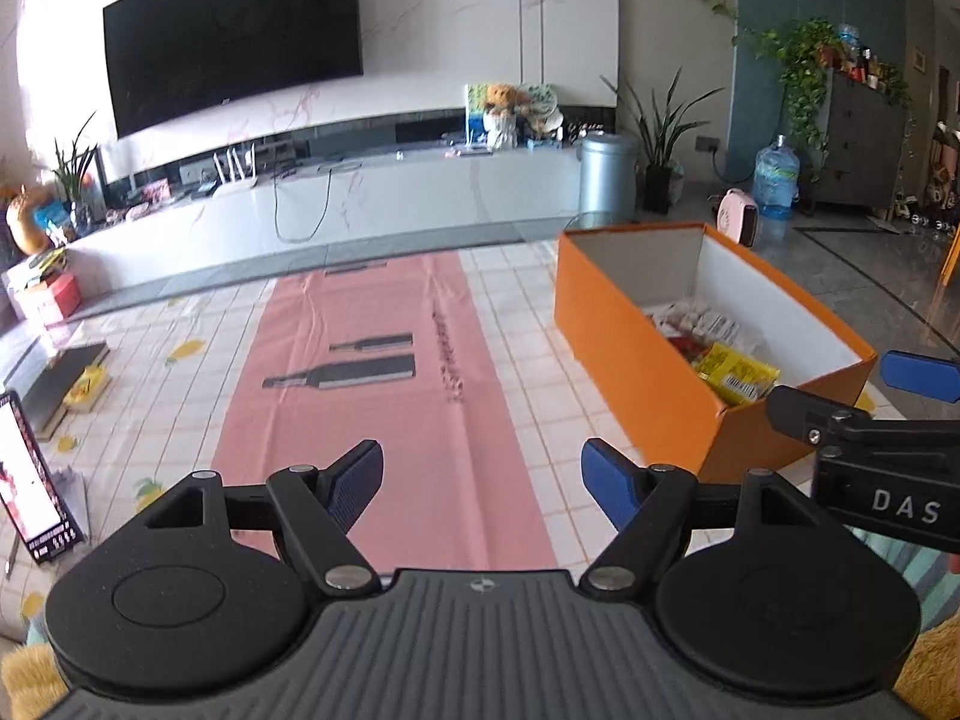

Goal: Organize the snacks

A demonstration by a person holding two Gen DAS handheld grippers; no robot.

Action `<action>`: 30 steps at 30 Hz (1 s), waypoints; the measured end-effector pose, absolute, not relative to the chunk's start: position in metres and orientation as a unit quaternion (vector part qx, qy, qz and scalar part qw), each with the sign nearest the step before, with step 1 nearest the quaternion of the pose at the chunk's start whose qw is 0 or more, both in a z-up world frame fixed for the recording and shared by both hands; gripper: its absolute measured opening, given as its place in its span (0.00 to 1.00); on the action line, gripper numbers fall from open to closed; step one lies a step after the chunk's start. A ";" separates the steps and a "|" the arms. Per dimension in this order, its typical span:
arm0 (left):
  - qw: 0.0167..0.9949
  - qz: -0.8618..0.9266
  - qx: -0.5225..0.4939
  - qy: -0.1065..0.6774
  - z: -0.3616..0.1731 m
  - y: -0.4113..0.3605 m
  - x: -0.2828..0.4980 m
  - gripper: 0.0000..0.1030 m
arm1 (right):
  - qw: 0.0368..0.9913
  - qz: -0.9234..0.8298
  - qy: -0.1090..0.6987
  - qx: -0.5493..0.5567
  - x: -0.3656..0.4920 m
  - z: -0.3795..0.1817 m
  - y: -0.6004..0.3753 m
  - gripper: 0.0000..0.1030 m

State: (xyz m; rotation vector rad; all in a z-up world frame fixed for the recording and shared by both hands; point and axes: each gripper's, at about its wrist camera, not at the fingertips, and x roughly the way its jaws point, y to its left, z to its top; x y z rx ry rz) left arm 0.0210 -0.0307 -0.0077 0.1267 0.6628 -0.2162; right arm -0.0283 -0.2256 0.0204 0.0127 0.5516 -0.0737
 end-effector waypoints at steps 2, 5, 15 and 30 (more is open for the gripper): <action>0.935 -0.100 0.057 0.335 -0.015 -0.026 0.019 0.86 | 0.960 -0.036 0.279 0.007 -0.028 0.015 -0.224 0.82; 0.931 -0.097 0.049 0.348 -0.021 -0.022 0.019 0.86 | 0.958 -0.034 0.283 0.002 -0.027 0.010 -0.221 0.82; 0.929 -0.083 0.042 0.359 -0.027 -0.016 0.027 0.86 | 0.957 -0.030 0.289 0.005 -0.020 0.003 -0.217 0.82; 0.928 -0.079 0.043 0.362 -0.021 -0.014 0.025 0.86 | 0.959 -0.026 0.281 0.008 -0.025 0.007 -0.216 0.82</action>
